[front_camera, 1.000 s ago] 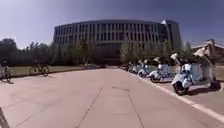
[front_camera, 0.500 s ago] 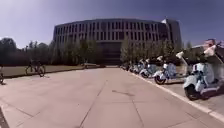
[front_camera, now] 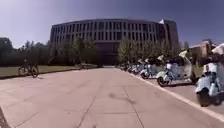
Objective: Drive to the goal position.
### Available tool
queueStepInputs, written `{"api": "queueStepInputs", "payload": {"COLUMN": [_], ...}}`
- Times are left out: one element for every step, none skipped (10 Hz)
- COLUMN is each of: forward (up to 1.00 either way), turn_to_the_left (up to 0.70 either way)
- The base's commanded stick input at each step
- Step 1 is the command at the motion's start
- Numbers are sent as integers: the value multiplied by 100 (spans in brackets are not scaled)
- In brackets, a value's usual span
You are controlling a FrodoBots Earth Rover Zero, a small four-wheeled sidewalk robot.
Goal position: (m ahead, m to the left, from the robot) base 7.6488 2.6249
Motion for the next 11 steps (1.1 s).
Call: {"api": "queueStepInputs", "payload": {"forward": [70,70,70,70,70,70,70,70,70,70,70], "turn_to_the_left": [0,0,0,0,0,0,0,0,0,0,0]}}
